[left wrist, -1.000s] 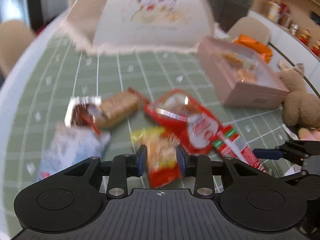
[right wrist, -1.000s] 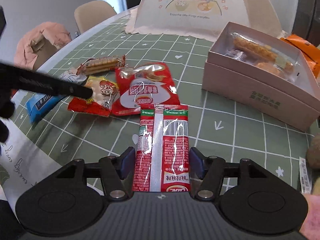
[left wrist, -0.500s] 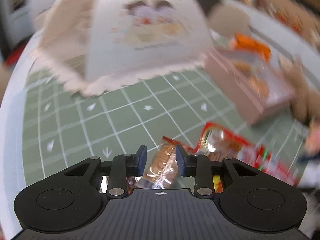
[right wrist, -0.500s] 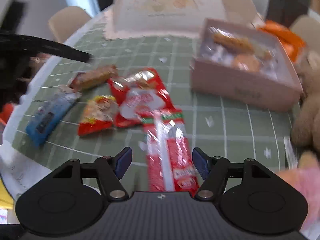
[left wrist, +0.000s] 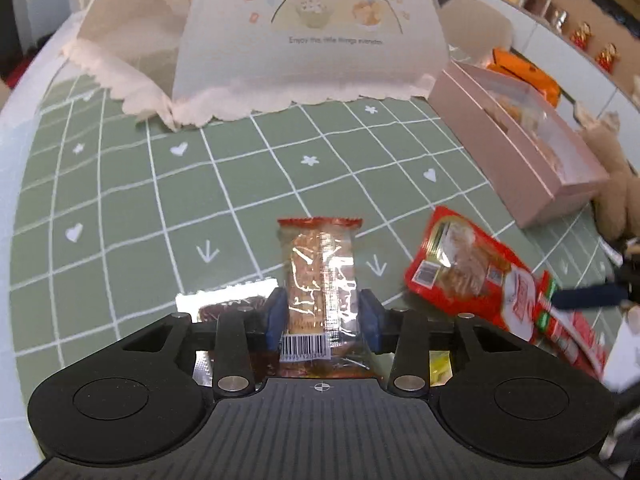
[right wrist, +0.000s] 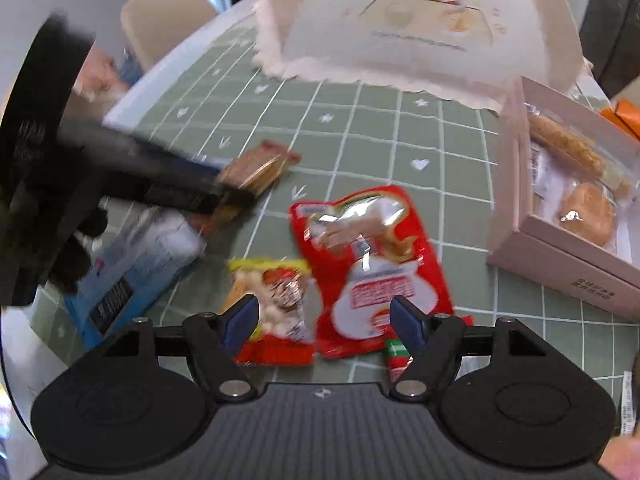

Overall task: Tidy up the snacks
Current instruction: 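Grasp the brown wrapped biscuit with the left tool while the right tool releases the red packet, then carry the biscuit toward the pink box with the left tool while the right tool reaches the chocolate packet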

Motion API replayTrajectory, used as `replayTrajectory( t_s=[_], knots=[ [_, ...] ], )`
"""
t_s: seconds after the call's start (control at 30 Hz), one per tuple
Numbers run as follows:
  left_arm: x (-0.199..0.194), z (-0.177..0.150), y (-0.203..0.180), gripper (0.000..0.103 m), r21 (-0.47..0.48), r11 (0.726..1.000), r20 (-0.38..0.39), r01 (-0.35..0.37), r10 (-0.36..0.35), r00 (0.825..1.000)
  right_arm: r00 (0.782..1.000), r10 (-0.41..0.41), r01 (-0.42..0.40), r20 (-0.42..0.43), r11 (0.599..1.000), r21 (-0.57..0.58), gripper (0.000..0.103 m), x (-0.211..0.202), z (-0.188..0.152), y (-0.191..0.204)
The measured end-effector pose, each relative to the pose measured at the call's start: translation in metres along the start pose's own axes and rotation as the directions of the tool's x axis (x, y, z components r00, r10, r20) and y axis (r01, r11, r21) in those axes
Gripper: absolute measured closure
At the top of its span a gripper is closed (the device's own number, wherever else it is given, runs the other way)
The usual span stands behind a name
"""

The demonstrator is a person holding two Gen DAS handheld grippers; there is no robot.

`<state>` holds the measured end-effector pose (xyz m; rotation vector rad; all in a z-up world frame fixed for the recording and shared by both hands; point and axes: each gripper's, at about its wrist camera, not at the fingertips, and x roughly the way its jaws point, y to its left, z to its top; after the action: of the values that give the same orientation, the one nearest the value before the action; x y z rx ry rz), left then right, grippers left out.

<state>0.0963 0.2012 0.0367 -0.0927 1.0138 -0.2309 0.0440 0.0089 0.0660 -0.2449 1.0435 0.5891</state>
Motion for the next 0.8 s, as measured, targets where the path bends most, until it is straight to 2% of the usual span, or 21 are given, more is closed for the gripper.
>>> replayTrajectory(
  t_s=[0.07,0.13,0.2,0.23,0.33,0.4,0.53,0.6,0.67,0.73,0.77,0.8],
  knots=[
    [-0.005,-0.003,0.000,0.062,-0.055,0.998,0.002,0.044,-0.044,0.999,1.000,0.014,-0.014,0.013,1.000,-0.026,0.030,-0.008,-0.002,0.005],
    [-0.019,-0.012,0.000,0.062,-0.110,0.991,0.056,0.074,-0.069,0.996,0.999,0.007,-0.005,0.033,0.998,-0.065,0.030,-0.014,0.001,0.008],
    [-0.043,-0.028,0.002,0.063,-0.189,0.980,0.133,0.060,-0.035,0.990,0.997,-0.001,0.008,0.080,0.996,-0.092,0.030,-0.017,0.011,0.011],
    [-0.058,-0.039,0.005,0.063,-0.251,0.967,0.163,0.054,-0.013,0.987,0.995,0.003,0.005,0.095,0.996,-0.086,0.029,-0.017,0.016,0.011],
    [-0.105,-0.077,0.019,0.063,-0.436,0.895,0.249,0.093,0.021,0.968,0.992,0.057,-0.053,0.113,0.998,-0.041,0.029,-0.006,0.036,0.015],
    [-0.129,-0.102,0.029,0.063,-0.514,0.853,0.270,0.089,0.062,0.961,0.987,0.091,-0.093,0.131,0.996,0.007,0.029,0.007,0.052,0.028],
    [-0.151,-0.137,0.043,0.063,-0.574,0.819,0.240,0.013,0.153,0.959,0.986,0.160,-0.166,0.056,0.978,0.130,0.029,0.062,0.086,0.060],
    [-0.157,-0.148,0.050,0.063,-0.607,0.794,0.236,0.010,0.168,0.957,0.992,0.123,-0.124,0.009,0.986,0.114,0.031,0.088,0.099,0.082],
    [-0.157,-0.157,0.054,0.063,-0.640,0.768,0.243,0.031,0.164,0.956,0.997,0.071,-0.071,0.006,0.996,0.060,0.030,0.101,0.102,0.099],
    [-0.155,-0.157,0.057,0.063,-0.644,0.764,0.247,0.040,0.158,0.956,1.000,0.028,-0.027,0.010,0.998,-0.057,0.035,0.105,0.101,0.114],
    [-0.153,-0.157,0.055,0.063,-0.645,0.763,0.249,0.045,0.155,0.956,1.000,0.007,-0.005,0.014,0.993,-0.114,0.045,0.104,0.099,0.118],
    [-0.153,-0.160,0.055,0.063,-0.645,0.762,0.254,0.053,0.148,0.956,1.000,0.018,-0.017,0.007,0.989,-0.149,0.056,0.100,0.096,0.117]
  ],
)
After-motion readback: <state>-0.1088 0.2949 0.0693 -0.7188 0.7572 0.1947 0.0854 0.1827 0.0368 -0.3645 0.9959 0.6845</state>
